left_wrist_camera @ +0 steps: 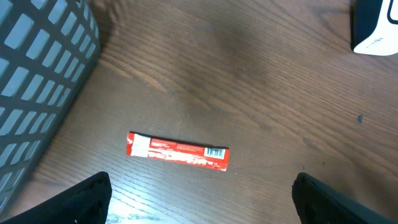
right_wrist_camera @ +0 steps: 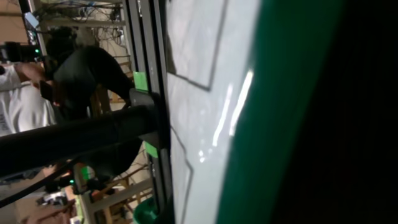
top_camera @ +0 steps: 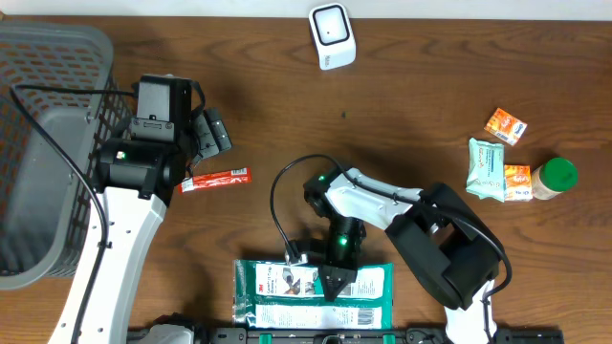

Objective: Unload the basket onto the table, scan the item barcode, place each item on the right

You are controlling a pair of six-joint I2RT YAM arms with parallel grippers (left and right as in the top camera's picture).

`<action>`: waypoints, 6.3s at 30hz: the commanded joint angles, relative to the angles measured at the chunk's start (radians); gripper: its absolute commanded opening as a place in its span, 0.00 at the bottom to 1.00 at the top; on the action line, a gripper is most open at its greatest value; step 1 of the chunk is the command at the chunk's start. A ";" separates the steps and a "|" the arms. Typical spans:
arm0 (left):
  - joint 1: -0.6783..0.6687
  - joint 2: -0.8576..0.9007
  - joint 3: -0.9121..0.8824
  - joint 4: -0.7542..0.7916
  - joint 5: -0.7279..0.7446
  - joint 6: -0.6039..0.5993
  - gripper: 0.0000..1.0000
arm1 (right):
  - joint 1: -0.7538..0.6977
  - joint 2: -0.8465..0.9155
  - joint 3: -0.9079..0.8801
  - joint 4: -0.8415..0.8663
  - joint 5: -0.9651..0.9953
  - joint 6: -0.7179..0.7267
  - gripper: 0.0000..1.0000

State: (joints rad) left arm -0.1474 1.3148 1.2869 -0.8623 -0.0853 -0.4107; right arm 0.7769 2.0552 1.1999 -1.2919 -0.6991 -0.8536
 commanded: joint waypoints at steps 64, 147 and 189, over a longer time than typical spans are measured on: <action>0.002 -0.002 0.013 0.000 -0.013 0.013 0.93 | -0.320 -0.636 0.242 0.064 0.623 0.572 0.01; 0.002 -0.002 0.013 0.000 -0.013 0.013 0.93 | -0.286 0.663 1.445 0.779 0.865 -0.071 0.01; 0.002 -0.002 0.013 0.000 -0.013 0.013 0.93 | -0.806 0.051 0.801 -0.233 0.500 0.706 0.01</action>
State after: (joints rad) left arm -0.1474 1.3148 1.2869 -0.8623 -0.0853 -0.4110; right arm 0.0204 2.1052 2.0979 -1.5661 -0.1833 -0.1635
